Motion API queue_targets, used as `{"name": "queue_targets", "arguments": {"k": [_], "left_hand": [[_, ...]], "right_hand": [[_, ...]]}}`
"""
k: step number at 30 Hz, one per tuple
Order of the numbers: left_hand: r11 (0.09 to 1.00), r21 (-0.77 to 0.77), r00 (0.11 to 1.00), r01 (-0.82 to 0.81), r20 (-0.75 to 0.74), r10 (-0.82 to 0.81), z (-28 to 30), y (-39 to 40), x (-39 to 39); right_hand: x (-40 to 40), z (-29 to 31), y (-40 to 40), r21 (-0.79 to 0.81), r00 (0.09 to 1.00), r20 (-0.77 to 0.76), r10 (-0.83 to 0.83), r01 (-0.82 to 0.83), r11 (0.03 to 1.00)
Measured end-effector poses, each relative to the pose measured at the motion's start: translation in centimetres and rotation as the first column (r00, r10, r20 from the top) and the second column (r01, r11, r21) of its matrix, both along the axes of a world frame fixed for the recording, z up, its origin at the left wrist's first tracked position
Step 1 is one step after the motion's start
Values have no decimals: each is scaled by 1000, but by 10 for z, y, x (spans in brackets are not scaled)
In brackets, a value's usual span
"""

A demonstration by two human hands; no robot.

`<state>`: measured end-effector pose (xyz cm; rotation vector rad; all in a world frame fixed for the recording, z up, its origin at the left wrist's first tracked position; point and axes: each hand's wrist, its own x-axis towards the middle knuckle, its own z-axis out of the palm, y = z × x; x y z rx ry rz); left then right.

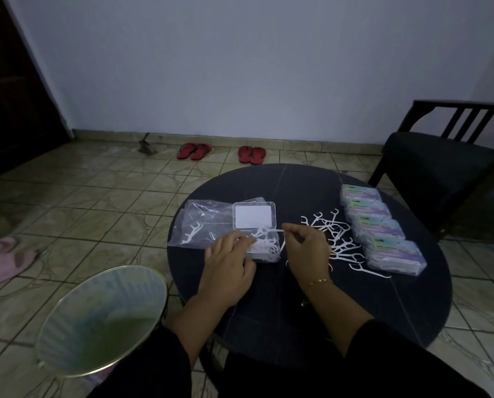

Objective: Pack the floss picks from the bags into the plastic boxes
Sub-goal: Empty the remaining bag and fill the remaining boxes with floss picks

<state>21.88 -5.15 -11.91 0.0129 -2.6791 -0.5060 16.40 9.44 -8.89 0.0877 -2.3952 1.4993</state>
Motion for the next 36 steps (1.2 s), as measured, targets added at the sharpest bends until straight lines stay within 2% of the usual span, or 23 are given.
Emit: {"name": "queue_targets", "arguments": {"k": [4,6,12,15,21,22,30,33,36], "left_hand": [[998,-53,999,-24,42,26,2,1,0],[997,-77,998,-20,59,25,2,1,0],[999,-40,998,8,58,-5,0,-1,-1],[998,-33,996,-44,71,47,0,-1,-2],[997,-49,995,-64,73,68,1,0,-2],[997,-52,995,-64,68,67,1,0,-2],[997,-57,997,-44,57,47,1,-1,-2],[998,-51,997,-40,59,43,1,-1,-1],[995,-10,995,-97,25,97,2,0,0]], "right_hand": [[-1,3,-2,-138,979,182,94,-69,988],[-3,2,-3,-118,955,260,143,-115,986],[-13,4,-6,176,938,319,132,-196,965],[-15,12,-4,457,955,289,70,-202,867],[-10,15,-3,722,975,177,131,-219,656],[-10,14,-3,727,979,154,135,-205,655],[-6,6,-1,564,997,-69,21,22,826],[-7,6,0,527,999,-45,25,2,850],[-9,8,-2,556,992,-19,123,-92,826]]}}
